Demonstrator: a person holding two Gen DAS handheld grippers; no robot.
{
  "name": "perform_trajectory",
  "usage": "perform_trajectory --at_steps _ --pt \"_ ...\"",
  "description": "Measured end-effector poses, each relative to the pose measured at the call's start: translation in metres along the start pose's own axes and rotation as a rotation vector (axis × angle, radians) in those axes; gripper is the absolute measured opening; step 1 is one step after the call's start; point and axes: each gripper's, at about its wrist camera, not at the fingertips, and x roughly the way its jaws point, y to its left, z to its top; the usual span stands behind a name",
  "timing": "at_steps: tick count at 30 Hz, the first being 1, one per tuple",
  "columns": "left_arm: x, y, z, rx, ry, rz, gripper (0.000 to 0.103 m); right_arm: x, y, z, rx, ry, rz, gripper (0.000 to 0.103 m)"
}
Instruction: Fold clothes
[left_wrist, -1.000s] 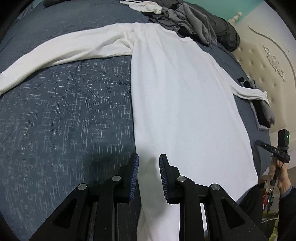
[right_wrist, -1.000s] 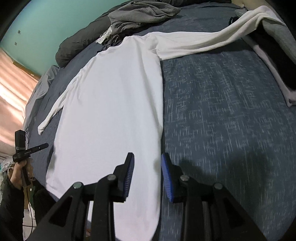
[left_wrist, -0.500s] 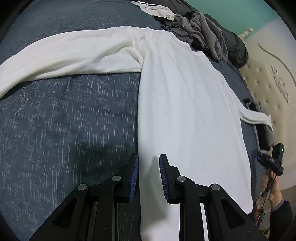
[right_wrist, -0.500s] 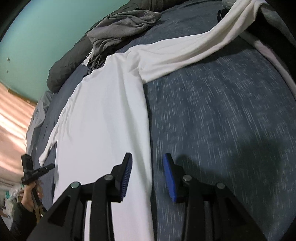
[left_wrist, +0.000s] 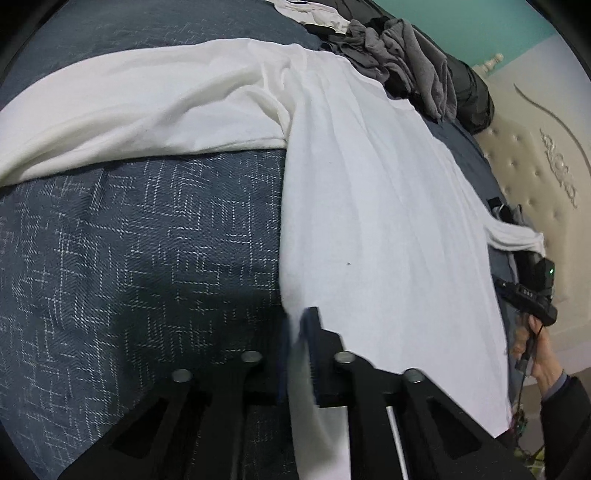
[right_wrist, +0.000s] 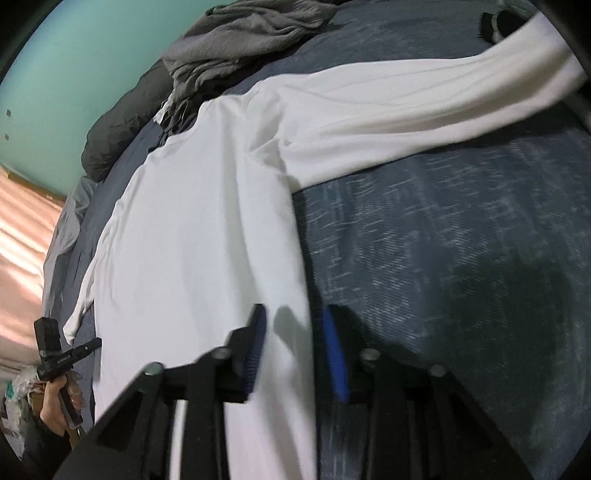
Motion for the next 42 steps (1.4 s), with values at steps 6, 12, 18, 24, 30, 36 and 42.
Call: perform_trajectory --at_steps 6,12,18,24,30,36,42 --pt "-0.022 -0.006 0.002 0.035 -0.062 0.049 0.001 -0.018 -0.007 -0.001 0.012 -0.075 -0.026 0.002" --pt "-0.019 0.016 0.0 -0.031 -0.047 0.083 0.001 -0.026 -0.009 -0.004 0.013 -0.113 -0.081 0.002" --pt "-0.015 0.021 0.0 -0.053 -0.032 0.099 0.004 -0.023 -0.009 -0.002 0.0 -0.086 -0.116 0.002" --pt "-0.033 0.006 0.03 0.034 -0.066 0.158 0.013 -0.027 -0.007 0.004 -0.031 -0.084 -0.157 0.008" --pt "-0.022 -0.014 0.099 0.118 -0.094 0.183 0.024 -0.031 0.027 0.046 -0.175 -0.132 -0.168 0.03" --pt "0.001 -0.031 0.179 0.184 -0.117 0.186 0.027 0.001 0.06 0.102 -0.274 -0.119 -0.125 0.03" --pt "0.045 -0.036 0.243 0.205 -0.104 0.19 0.038 0.034 0.073 0.165 -0.285 -0.143 -0.131 0.036"
